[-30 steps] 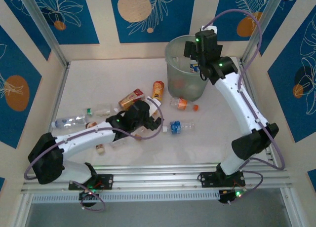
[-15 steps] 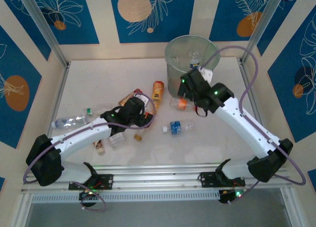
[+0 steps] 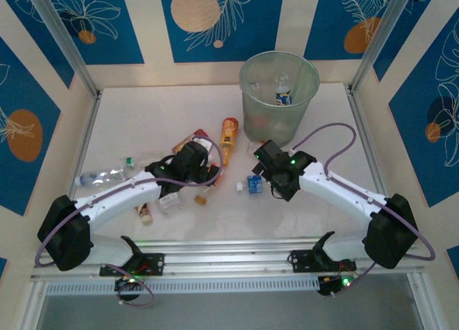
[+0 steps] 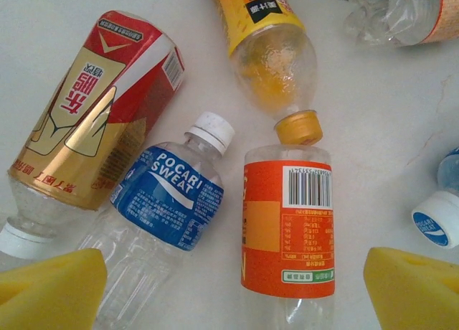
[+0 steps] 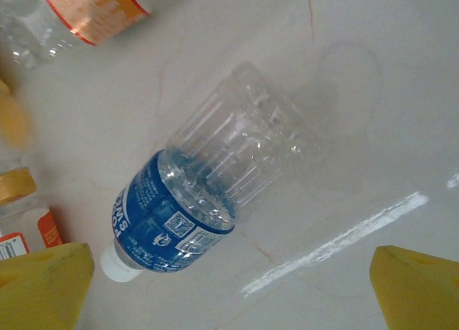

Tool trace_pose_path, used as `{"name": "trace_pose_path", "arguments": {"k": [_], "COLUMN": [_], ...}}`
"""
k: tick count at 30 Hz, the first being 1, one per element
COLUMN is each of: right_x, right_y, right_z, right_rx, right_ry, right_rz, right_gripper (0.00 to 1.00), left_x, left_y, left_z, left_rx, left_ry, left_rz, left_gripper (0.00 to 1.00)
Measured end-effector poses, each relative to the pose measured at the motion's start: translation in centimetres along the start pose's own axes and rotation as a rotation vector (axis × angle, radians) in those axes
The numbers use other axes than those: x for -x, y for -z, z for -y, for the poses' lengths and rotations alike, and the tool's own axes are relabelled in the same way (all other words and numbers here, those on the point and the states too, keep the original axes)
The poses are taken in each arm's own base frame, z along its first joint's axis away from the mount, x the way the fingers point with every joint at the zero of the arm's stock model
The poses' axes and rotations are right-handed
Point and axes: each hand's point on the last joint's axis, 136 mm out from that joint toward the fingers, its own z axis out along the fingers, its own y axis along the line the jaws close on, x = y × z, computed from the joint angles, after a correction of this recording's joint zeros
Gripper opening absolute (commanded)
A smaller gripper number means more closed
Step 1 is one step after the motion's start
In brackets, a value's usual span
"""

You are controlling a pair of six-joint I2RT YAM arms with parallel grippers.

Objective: Put the plastic bottles in the bin

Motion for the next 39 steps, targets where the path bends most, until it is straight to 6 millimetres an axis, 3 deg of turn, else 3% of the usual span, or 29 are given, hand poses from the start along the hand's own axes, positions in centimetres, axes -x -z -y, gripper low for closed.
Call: {"name": "trace_pose_path", "arguments": {"k": [9, 21, 39], "right_x": [-0.9, -1.4, -2.2], "right_y": [-3.2, -5.6, -9.1], "right_z": [-0.8, -1.5, -0.7], "right_rx": [-0.004, -0.011, -0.076], "right_ry": [-0.098, -0.115, -0.089], "right_rz": [-0.069, -0.101, -0.132], "right_gripper": [0.99, 1.00, 0.88], "left_x": [0.1, 0.2, 0.2], "left_y": [0.0, -0.1, -0.1], "left_z": [-0.1, -0.2, -0.4], "left_rx": [0.002, 0.003, 0.012], "left_ry": [0.004, 0.006, 0.008], "left_rz": [0.005, 0.005, 0.007], "left_gripper": [0.93, 0.93, 0.93]}}
